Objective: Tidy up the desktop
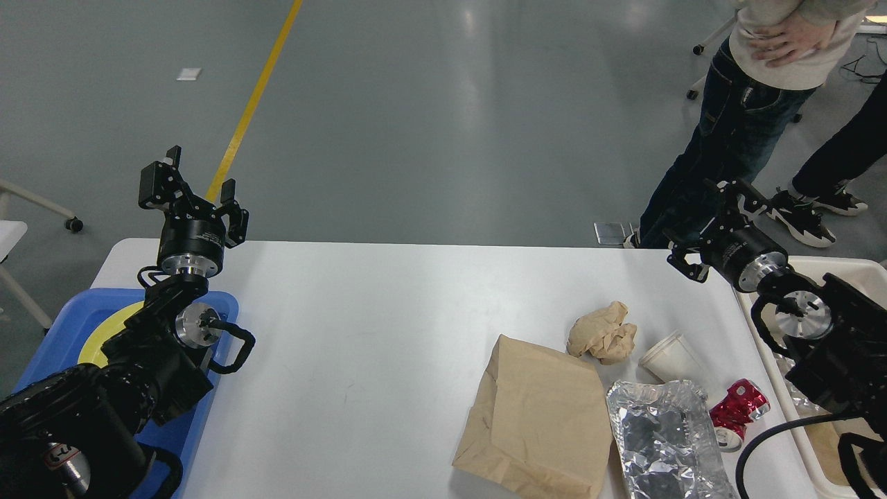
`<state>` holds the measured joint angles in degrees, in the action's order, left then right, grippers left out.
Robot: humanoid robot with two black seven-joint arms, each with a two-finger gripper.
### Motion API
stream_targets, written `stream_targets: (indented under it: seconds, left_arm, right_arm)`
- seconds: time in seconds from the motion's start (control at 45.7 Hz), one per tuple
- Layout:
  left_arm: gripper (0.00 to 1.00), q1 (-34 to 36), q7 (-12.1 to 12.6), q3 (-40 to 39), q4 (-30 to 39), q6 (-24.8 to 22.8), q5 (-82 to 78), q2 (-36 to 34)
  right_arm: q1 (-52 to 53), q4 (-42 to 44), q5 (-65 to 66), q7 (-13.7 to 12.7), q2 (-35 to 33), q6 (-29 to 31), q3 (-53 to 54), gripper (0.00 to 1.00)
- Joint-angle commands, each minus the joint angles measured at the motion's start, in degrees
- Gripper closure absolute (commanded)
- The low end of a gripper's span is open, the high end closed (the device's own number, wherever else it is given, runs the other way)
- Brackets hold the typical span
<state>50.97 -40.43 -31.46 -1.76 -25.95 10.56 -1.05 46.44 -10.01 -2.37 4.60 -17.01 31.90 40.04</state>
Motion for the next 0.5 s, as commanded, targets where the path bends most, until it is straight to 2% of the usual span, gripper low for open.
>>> stream_targets:
  seconds: [0.0,0.482]
  left_arm:
    - [0.04,0.0,0.0,0.0,-0.1,-0.1,0.0,0.0]
    - [0.04,0.0,0.0,0.0,0.0,-0.1,0.0,0.0]
  right_arm:
    - [0.1,0.1,0.0,0.1,0.0,-0.1,0.0,0.00]
    - [1.2,-0.5,0.3,0.1,-4.5,0.4,-0.8,0.00]
